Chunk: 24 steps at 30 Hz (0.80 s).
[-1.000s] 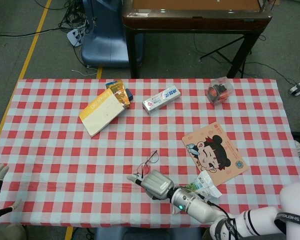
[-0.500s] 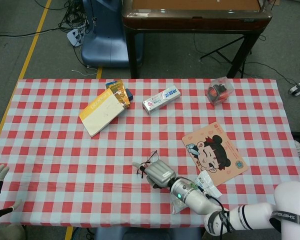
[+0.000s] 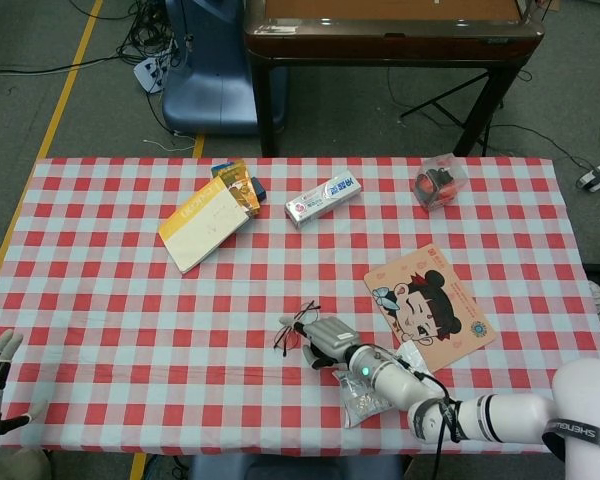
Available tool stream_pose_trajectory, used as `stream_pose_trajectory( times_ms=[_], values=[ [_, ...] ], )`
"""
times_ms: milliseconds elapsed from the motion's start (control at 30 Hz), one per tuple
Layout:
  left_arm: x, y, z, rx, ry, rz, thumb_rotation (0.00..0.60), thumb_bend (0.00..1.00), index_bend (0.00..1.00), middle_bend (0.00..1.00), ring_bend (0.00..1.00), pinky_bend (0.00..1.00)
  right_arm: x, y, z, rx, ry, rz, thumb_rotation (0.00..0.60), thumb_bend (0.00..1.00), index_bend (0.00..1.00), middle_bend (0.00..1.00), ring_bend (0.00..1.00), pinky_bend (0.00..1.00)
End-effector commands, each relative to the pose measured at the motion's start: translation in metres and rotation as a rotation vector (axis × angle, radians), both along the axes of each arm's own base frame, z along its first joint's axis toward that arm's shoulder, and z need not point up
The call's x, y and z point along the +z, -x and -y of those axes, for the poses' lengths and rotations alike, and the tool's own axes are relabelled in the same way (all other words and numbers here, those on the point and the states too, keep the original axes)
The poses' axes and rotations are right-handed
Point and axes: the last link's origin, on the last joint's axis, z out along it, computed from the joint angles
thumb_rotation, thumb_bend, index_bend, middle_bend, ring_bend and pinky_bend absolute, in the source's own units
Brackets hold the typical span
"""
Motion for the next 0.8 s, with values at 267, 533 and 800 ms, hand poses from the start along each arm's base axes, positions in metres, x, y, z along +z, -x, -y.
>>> stream_pose_trajectory(
  times_ms=[267,533,800],
  values=[
    [-0.002,0.0,0.0,0.007,0.012,0.002,0.6,0.16,0.0,0.0,0.0,0.0,0.002,0.006,0.011,-0.123,-0.073,0.032,0.6,0.69,0.0,1.0,1.0,0.97],
    [-0.001,0.0,0.0,0.007,0.011,0.002,0.6,0.16,0.0,0.0,0.0,0.0,-0.003,0.012,0.018,-0.156,-0.102,0.006,0.6,0.69,0.0,1.0,1.0,0.97],
    [-0.003,0.002,0.002,0.016,0.016,0.006,0.6,0.16,0.0,0.0,0.0,0.0,-0.002,0.012,0.017,-0.14,-0.099,0.001,0.6,0.69,0.0,1.0,1.0,0.97]
  ],
)
